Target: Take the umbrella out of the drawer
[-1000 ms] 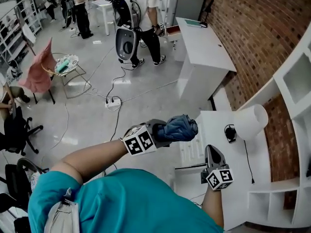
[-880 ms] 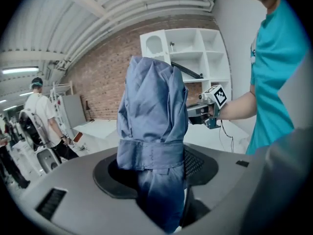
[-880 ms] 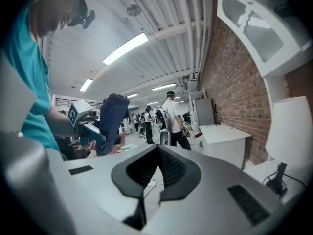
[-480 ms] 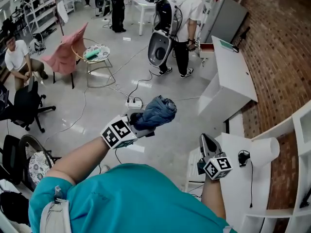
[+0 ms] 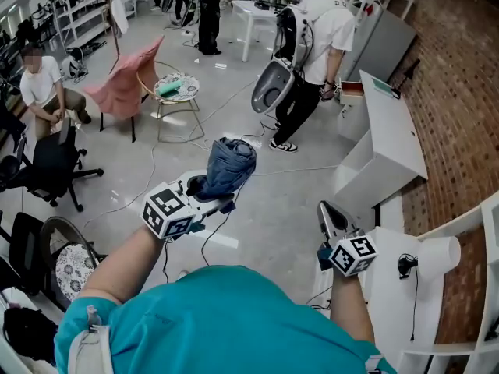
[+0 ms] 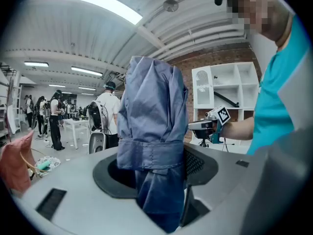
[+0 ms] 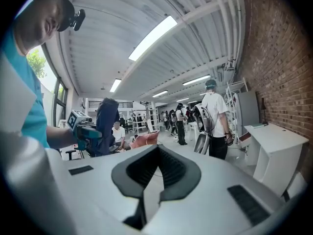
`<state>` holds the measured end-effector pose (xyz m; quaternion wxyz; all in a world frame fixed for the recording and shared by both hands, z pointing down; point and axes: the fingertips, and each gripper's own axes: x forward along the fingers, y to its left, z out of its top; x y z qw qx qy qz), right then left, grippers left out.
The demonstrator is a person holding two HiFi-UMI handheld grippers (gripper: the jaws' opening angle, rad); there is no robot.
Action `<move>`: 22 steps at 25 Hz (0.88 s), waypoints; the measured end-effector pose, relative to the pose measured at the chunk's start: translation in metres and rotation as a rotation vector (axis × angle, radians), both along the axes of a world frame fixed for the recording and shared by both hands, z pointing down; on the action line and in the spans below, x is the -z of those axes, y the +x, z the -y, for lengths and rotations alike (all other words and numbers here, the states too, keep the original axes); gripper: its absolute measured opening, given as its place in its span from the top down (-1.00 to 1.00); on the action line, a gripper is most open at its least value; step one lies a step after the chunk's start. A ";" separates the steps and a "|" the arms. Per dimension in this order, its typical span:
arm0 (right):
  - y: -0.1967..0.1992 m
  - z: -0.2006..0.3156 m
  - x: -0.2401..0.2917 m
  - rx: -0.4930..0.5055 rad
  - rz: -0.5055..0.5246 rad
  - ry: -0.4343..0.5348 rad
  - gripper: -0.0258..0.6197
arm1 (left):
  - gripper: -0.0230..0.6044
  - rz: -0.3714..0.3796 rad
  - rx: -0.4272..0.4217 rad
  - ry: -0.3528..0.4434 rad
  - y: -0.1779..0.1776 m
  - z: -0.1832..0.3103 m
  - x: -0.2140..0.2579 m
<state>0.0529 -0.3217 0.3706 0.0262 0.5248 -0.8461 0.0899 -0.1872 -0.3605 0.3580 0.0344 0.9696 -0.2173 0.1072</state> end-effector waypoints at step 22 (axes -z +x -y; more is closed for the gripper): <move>-0.065 0.032 0.049 0.092 -0.016 0.003 0.85 | 0.10 -0.232 0.065 0.002 -0.071 0.019 0.055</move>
